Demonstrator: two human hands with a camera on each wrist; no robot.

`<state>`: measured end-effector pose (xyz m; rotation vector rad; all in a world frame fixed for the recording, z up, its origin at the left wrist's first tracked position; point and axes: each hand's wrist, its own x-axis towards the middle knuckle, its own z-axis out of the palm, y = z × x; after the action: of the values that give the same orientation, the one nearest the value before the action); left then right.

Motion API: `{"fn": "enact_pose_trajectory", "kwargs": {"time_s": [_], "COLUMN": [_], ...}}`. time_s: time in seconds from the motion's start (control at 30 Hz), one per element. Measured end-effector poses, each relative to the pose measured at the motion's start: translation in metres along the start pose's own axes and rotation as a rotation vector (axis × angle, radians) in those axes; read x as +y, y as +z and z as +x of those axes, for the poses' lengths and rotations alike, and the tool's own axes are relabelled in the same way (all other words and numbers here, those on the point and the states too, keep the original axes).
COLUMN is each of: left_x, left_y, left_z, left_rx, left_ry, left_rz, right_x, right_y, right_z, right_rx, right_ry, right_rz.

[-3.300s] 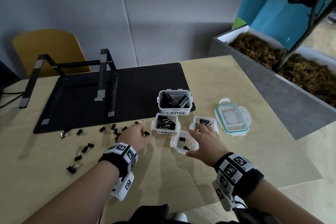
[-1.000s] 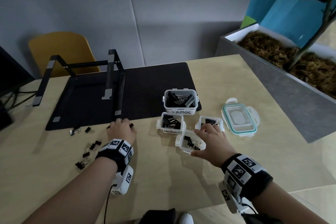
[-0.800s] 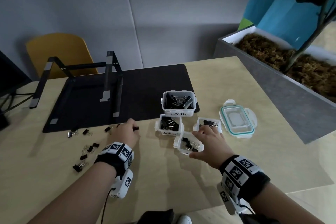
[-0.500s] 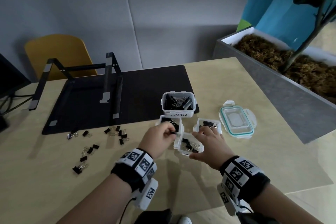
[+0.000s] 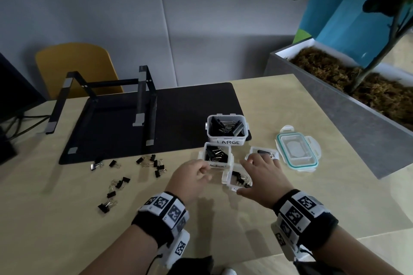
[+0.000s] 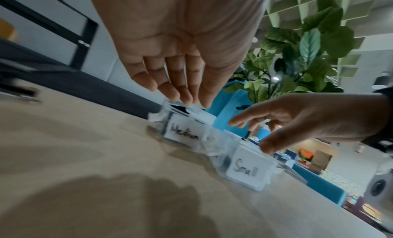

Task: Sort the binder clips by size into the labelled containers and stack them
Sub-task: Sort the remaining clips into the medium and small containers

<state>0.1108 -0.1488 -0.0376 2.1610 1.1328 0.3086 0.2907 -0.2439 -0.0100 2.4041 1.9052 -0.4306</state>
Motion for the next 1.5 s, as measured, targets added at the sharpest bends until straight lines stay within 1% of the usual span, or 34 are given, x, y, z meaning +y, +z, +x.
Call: {"fn": "enact_pose_trajectory", "kwargs": {"time_s": [0.1, 0.17, 0.3, 0.4, 0.47, 0.6, 0.7, 0.8, 0.9, 1.03, 1.13, 1.33, 1.5], "left_x": [-0.03, -0.047, -0.074, -0.089, -0.098, -0.108, -0.117, -0.127, -0.133, -0.135, -0.137, -0.14, -0.135], "left_y": [-0.014, -0.022, -0.036, -0.043, -0.045, -0.047, -0.051, -0.054, -0.056, -0.057, -0.059, -0.062, -0.064], "left_z": [-0.01, -0.015, -0.015, -0.009, -0.003, 0.007, 0.007, 0.005, 0.002, 0.001, 0.0, -0.003, -0.005], "left_rx": [0.085, 0.123, 0.177, 0.162, 0.145, 0.063, 0.012, -0.001, -0.004, 0.002, -0.02, -0.058, -0.056], "left_ry": [-0.122, -0.213, -0.373, -0.438, -0.412, -0.29, -0.204, -0.155, -0.138, -0.126, -0.119, -0.133, -0.103], "left_rz": [0.005, 0.02, 0.046, 0.056, 0.088, 0.188, 0.244, 0.23, 0.223, 0.233, 0.236, 0.249, 0.232], "right_x": [-0.022, -0.039, -0.075, -0.099, -0.111, -0.13, -0.144, -0.155, -0.165, -0.178, -0.186, -0.194, -0.187], "right_y": [-0.005, -0.006, -0.001, 0.008, 0.016, 0.031, 0.04, 0.045, 0.049, 0.049, 0.048, 0.047, 0.042], "right_z": [0.003, 0.007, 0.017, 0.026, 0.033, 0.049, 0.064, 0.079, 0.096, 0.115, 0.125, 0.131, 0.124], "right_rx": [0.04, 0.04, -0.023, -0.088, -0.132, -0.184, -0.177, -0.15, -0.127, -0.102, -0.106, -0.083, -0.12], "right_ry": [-0.047, -0.094, -0.14, -0.142, -0.115, -0.052, -0.014, 0.039, 0.073, 0.053, 0.045, 0.082, 0.141], "right_rz": [0.085, 0.145, 0.234, 0.292, 0.331, 0.357, 0.371, 0.425, 0.466, 0.456, 0.419, 0.279, 0.283]}}
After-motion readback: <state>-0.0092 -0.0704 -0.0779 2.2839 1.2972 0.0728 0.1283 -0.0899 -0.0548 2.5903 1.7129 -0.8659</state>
